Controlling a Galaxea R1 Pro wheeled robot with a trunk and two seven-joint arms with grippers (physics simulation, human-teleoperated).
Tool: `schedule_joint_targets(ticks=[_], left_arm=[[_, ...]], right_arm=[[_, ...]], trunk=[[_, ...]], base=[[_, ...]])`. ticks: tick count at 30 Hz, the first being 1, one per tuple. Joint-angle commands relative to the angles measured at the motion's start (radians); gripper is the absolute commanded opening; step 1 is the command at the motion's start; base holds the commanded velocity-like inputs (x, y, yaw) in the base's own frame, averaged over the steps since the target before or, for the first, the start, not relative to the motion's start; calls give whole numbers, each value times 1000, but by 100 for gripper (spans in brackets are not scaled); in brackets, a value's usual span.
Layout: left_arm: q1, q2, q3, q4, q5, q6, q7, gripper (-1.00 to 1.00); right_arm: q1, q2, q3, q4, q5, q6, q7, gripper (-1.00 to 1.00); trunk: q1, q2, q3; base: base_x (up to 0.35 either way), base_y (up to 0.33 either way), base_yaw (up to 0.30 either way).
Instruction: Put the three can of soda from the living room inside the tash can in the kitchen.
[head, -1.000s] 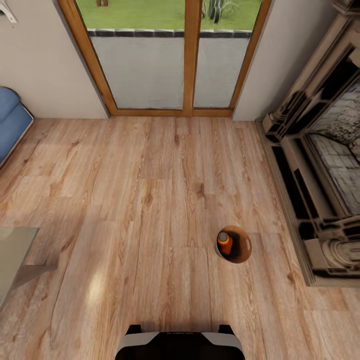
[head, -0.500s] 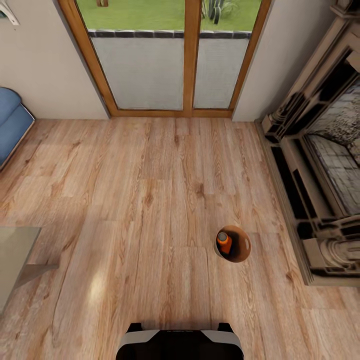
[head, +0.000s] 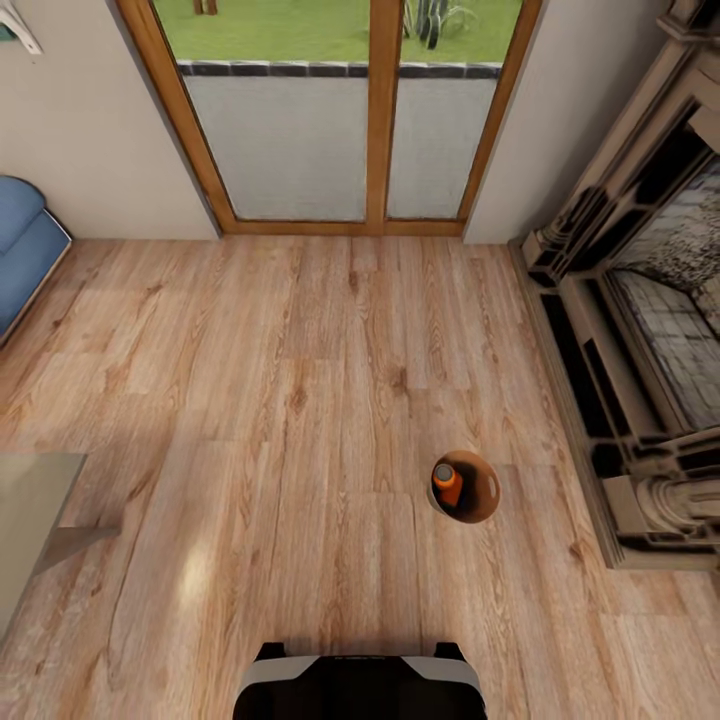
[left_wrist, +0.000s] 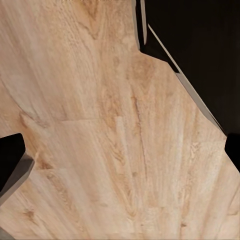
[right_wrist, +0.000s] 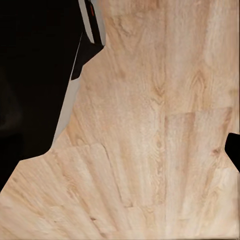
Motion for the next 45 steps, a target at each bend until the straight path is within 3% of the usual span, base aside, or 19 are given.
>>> schedule_joint_targets(ticks=[1,4,10,17,33,37,45], left_arm=[[0,0,0,0,0,0,0,100],[-1,0,1,-1,1,0,0,100],[-1,0,1,-2,2,-3,0,100],[-2,0,5,-3,5,-5,0,100],[-2,0,4,-2,0,-2,0,100],[-2,1,3,-1,-4,0,0,100],[-2,0,2,0,-4,3,-1,100]], right_arm=[[0,0,0,0,0,0,0,100],[0,7,-12,-1,-1,0,-39,100],[0,19,-69,-1,-1,-1,-120,100],[0,31,-113,-13,1,-1,-153,100],[0,43,-124,-6,5,0,-162,100],[0,66,-124,-3,7,1,-162,100],[0,81,-123,-2,8,2,-162,100]], trunk=[[-4,7,3],[-15,28,13],[-15,28,13],[-15,28,13],[-15,28,13],[-15,28,13],[-15,28,13]], base=[[0,0,0],[0,0,0],[0,0,0],[0,0,0],[0,0,0],[0,0,0],[0,0,0]])
